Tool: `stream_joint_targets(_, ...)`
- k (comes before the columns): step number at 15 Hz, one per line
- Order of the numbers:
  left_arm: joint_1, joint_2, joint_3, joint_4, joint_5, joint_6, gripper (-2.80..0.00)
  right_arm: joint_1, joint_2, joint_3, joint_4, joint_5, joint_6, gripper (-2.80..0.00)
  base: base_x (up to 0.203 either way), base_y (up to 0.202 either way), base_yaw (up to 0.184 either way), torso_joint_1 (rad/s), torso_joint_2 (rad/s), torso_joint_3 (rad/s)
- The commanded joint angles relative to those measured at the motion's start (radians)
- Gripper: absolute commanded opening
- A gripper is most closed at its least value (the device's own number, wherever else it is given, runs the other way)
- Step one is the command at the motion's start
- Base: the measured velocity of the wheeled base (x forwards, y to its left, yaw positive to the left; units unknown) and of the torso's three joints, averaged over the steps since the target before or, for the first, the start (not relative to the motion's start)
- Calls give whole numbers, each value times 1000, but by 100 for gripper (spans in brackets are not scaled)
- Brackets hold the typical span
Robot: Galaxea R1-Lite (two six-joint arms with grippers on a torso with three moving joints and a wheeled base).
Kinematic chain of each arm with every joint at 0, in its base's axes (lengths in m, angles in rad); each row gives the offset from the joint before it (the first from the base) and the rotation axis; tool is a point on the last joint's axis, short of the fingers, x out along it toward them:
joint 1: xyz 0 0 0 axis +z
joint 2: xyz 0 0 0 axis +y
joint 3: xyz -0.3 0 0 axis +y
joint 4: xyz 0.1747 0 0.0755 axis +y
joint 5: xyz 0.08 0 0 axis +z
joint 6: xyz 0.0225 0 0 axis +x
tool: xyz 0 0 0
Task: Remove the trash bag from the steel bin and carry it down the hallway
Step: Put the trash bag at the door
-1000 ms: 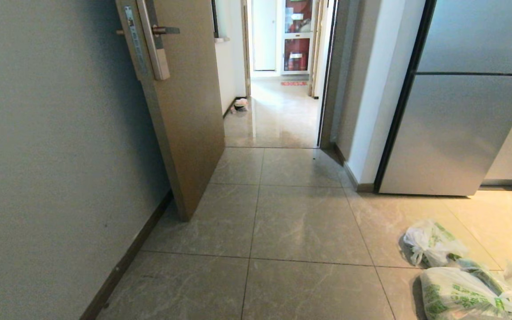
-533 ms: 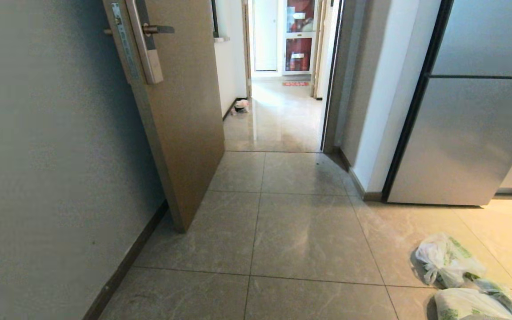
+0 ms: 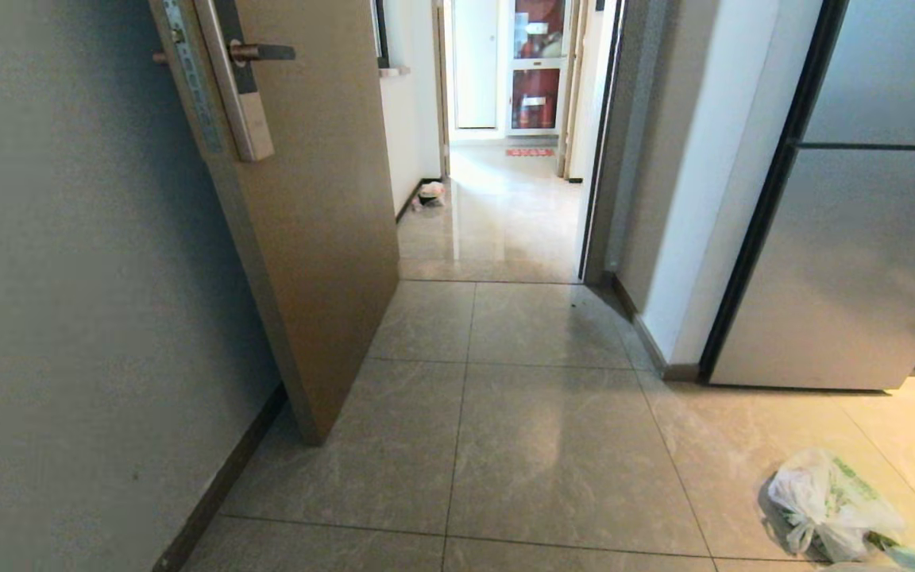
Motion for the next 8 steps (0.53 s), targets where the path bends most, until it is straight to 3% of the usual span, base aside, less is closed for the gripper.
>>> stream_joint_targets(1, 1, 0, 3, -1, 1, 0, -280, 0, 0, 2, 0, 0, -1, -280, 193, 0, 1, 7, 3, 2)
stream_joint_targets(8, 1, 0, 3, -1, 1, 0, -280, 0, 0, 2, 0, 0, 0, -280, 194, 0, 0, 5, 4, 2)
